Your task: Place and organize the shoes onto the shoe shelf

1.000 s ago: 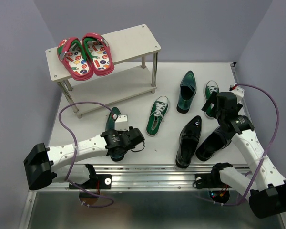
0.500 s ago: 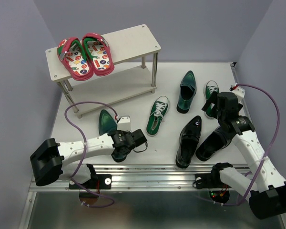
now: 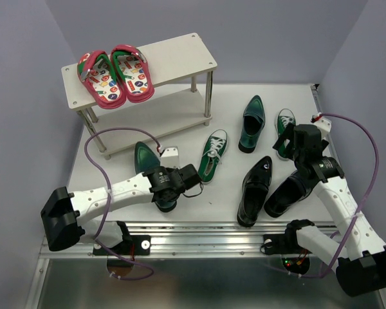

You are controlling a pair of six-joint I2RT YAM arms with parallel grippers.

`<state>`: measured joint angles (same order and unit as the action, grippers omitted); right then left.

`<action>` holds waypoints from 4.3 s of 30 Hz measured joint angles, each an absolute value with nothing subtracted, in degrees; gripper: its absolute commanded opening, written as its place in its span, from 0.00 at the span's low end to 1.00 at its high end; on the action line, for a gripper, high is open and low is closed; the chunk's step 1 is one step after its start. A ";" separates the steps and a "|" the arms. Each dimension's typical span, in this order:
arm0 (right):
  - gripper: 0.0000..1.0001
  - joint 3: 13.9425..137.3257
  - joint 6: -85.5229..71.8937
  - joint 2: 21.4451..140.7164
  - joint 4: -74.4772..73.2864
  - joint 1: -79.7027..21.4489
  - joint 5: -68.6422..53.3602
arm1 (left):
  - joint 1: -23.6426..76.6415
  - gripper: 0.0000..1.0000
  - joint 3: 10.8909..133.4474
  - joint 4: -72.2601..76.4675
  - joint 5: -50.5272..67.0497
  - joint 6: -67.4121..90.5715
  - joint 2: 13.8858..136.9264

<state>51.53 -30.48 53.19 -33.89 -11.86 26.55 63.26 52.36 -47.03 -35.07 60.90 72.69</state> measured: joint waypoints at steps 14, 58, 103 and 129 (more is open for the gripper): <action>1.00 51.53 -30.44 52.82 -33.89 -11.86 27.53 | 62.54 0.00 62.83 -51.03 -39.07 53.60 72.73; 1.00 51.53 -32.14 53.25 -32.53 -11.86 24.60 | 28.36 0.00 47.97 -8.93 -28.23 3.14 63.18; 1.00 51.46 -30.68 52.07 -32.56 -11.86 25.10 | 14.48 0.47 50.30 3.07 -16.32 -7.20 77.01; 1.00 50.59 -30.72 51.55 -32.64 -11.86 25.43 | 14.15 0.57 52.53 -11.97 -12.84 -3.31 62.87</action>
